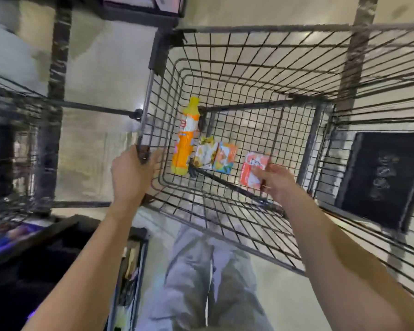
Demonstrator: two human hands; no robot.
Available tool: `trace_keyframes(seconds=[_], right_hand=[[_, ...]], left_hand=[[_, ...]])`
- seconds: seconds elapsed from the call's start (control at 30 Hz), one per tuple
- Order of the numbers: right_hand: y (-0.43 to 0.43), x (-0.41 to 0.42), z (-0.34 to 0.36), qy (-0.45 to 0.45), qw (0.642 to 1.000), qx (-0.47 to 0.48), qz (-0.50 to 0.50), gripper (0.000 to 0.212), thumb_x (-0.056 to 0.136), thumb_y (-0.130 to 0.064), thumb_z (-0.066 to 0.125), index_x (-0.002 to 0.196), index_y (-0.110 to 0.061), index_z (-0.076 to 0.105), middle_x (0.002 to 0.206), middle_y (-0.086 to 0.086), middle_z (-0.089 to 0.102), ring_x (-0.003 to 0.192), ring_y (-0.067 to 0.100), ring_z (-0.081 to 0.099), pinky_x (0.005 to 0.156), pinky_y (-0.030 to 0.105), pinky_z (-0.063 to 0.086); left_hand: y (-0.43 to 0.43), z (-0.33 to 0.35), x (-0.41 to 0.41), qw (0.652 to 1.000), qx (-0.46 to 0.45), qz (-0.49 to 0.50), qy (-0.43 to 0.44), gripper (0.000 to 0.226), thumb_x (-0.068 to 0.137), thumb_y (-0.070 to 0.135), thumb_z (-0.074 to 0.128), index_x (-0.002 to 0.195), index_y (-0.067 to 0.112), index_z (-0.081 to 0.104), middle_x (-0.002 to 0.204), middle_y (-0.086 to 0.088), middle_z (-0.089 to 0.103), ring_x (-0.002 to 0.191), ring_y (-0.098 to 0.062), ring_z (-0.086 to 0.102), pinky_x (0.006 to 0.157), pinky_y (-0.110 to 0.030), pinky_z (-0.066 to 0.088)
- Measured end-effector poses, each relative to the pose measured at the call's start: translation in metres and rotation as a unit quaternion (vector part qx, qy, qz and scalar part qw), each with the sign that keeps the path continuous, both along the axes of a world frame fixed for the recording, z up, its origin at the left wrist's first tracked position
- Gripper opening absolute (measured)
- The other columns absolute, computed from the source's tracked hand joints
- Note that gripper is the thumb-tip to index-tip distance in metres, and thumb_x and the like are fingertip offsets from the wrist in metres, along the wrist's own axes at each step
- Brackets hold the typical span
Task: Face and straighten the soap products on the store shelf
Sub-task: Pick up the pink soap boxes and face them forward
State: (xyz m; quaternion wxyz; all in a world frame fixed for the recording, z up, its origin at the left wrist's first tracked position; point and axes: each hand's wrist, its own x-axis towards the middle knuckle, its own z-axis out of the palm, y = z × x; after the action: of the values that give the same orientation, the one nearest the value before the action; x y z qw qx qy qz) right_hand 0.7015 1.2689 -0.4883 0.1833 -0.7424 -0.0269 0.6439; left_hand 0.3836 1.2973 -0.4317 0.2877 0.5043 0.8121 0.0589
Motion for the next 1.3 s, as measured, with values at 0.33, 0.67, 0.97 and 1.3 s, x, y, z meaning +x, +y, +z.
trace_keyframes(seconds=[0.33,0.67,0.97,1.3], right_hand=[[0.008,-0.023,-0.078,-0.045,0.998,-0.018,-0.039,0.014,0.087,-0.005,0.078,0.094,-0.008,0.066,0.101,0.014,0.073,0.094,0.028,0.073,0.078,0.035,0.062],[0.004,-0.029,-0.062,-0.182,0.969,0.066,0.154,0.019,0.095,-0.022,0.071,0.106,-0.007,0.066,0.101,0.01,0.07,0.087,0.024,0.069,0.081,0.038,0.058],[-0.027,-0.046,0.103,-0.336,0.706,0.313,0.539,0.036,0.097,-0.018,0.063,0.129,-0.003,0.062,0.119,0.018,0.068,0.104,0.039,0.065,0.083,0.045,0.054],[-0.055,-0.081,0.209,-0.309,0.357,0.537,0.699,0.032,0.08,-0.011,0.074,0.111,-0.006,0.069,0.102,0.014,0.067,0.09,0.035,0.061,0.079,0.043,0.054]], left_hand=[[0.004,-0.013,-0.007,1.0,0.017,-0.001,0.018,0.031,0.096,0.046,0.066,0.083,0.017,0.068,0.067,0.005,0.065,0.065,-0.019,0.062,0.06,-0.033,0.048],[0.002,0.005,0.005,0.999,0.037,-0.021,0.016,0.023,0.101,0.037,0.061,0.098,0.014,0.061,0.069,0.014,0.055,0.067,-0.016,0.056,0.062,-0.029,0.041],[-0.063,0.077,0.005,0.99,0.082,-0.109,0.025,0.032,0.1,0.031,0.055,0.126,0.012,0.056,0.105,-0.011,0.062,0.091,-0.031,0.058,0.076,-0.047,0.052],[-0.201,0.168,0.031,0.983,0.118,-0.014,0.138,0.016,0.093,0.015,0.056,0.078,0.014,0.051,0.079,-0.007,0.057,0.07,-0.034,0.057,0.059,-0.042,0.047]])
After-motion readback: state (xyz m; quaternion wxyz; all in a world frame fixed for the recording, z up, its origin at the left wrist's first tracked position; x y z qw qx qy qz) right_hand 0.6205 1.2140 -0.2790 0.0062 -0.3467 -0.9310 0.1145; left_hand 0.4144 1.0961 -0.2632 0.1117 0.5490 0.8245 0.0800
